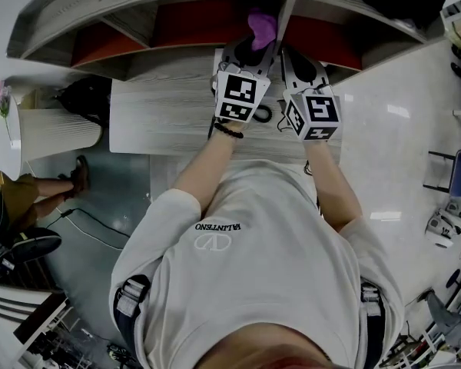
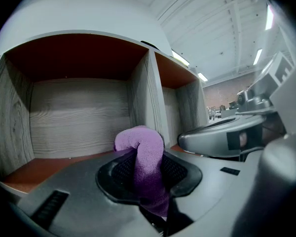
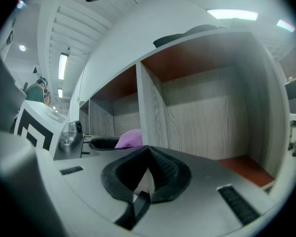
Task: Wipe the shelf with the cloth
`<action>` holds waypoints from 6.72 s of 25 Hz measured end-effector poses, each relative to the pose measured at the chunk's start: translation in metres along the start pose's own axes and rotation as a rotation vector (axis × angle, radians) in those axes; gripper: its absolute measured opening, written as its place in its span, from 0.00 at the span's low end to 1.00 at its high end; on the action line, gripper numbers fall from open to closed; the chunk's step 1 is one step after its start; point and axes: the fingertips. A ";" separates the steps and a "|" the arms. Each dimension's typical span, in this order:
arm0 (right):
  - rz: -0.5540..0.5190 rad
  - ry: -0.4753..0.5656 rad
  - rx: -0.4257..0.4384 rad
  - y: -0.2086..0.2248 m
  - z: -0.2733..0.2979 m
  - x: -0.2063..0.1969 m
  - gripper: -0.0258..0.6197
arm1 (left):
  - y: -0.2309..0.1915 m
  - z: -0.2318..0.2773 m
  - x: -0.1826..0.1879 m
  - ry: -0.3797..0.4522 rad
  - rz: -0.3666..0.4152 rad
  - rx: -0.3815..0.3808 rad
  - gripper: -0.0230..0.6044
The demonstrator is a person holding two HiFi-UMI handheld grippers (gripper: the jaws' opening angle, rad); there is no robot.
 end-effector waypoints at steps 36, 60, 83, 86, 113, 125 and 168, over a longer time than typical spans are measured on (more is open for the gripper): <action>-0.012 0.063 0.028 -0.015 -0.003 0.038 0.04 | -0.006 -0.018 0.058 0.069 0.074 -0.005 0.20; -0.028 0.122 0.052 -0.025 -0.014 0.076 0.04 | -0.006 -0.032 0.106 0.129 0.089 0.013 0.20; -0.035 0.153 0.066 -0.033 -0.019 0.095 0.04 | -0.011 -0.036 0.140 0.166 0.064 0.026 0.20; -0.033 0.161 0.050 -0.034 -0.019 0.100 0.04 | -0.013 -0.037 0.143 0.168 0.063 0.019 0.20; -0.039 0.145 0.023 -0.058 -0.004 0.102 0.04 | -0.048 -0.058 0.144 0.217 -0.027 0.033 0.20; -0.041 0.130 0.037 -0.089 0.018 0.097 0.04 | -0.084 -0.077 0.135 0.224 -0.041 0.050 0.20; -0.069 0.065 0.115 -0.187 0.096 0.080 0.04 | -0.212 -0.140 0.107 0.259 -0.123 0.184 0.20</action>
Point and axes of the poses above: the fingertips, and each gripper's own axes: z forward along the fingers, y to its right, x out of its top, and after that the axes turned 1 degree about x, right-handed
